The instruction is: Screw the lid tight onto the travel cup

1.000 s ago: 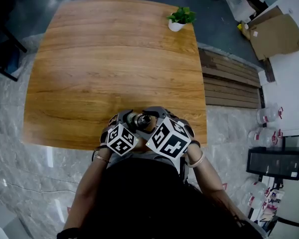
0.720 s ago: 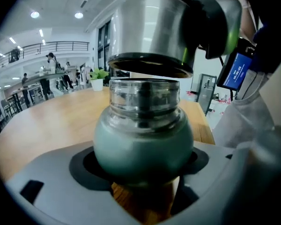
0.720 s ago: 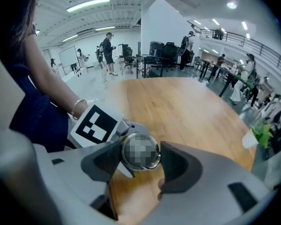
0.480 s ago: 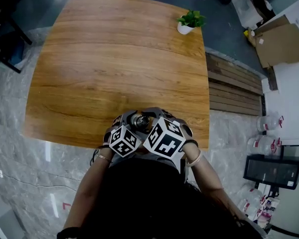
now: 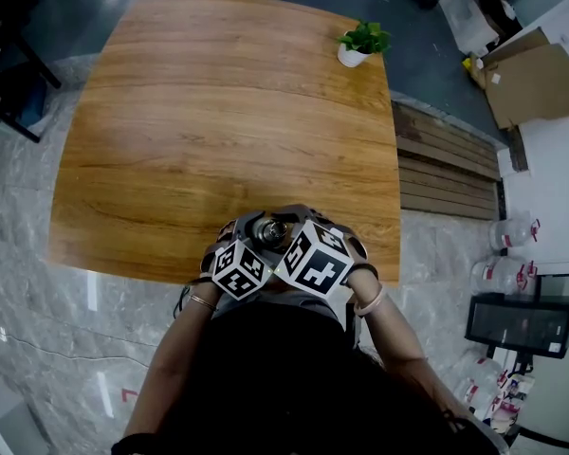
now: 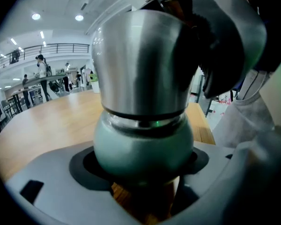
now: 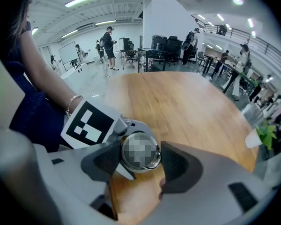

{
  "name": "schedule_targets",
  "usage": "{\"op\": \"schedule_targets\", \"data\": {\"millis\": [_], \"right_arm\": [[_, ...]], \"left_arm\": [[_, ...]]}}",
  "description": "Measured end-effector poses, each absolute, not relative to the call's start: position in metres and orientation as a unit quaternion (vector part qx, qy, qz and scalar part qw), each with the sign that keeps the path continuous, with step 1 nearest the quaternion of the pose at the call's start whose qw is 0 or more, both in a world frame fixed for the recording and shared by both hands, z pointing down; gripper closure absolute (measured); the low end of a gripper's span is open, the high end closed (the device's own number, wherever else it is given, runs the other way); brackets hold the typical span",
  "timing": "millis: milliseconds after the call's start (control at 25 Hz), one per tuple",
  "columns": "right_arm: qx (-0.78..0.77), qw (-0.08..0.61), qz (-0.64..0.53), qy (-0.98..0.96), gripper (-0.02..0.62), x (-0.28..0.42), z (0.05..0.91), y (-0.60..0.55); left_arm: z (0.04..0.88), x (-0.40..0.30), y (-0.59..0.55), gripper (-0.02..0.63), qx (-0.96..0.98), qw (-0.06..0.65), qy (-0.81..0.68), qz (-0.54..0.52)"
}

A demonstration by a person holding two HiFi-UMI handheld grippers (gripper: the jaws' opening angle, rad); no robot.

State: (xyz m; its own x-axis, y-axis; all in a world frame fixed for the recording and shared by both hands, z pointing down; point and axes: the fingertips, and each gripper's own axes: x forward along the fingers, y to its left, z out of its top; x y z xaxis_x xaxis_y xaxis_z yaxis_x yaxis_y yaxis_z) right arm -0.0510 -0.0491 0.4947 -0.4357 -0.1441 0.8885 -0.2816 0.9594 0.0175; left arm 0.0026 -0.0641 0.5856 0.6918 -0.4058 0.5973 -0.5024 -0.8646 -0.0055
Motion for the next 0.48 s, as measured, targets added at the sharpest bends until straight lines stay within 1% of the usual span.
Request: {"op": "schedule_targets", "data": {"millis": [280,480], "right_arm": [[0.141,0.484,0.107,-0.857,0.325,-0.047,0.488,-0.051],[0.154,0.433,0.148,-0.876,0.325,-0.041,0.479,-0.052]], "left_arm": [[0.585,0.002,-0.064,0.206,0.917,0.079,-0.247,0.303],[0.586,0.002,-0.063,0.206,0.917,0.079,-0.247,0.302]]}}
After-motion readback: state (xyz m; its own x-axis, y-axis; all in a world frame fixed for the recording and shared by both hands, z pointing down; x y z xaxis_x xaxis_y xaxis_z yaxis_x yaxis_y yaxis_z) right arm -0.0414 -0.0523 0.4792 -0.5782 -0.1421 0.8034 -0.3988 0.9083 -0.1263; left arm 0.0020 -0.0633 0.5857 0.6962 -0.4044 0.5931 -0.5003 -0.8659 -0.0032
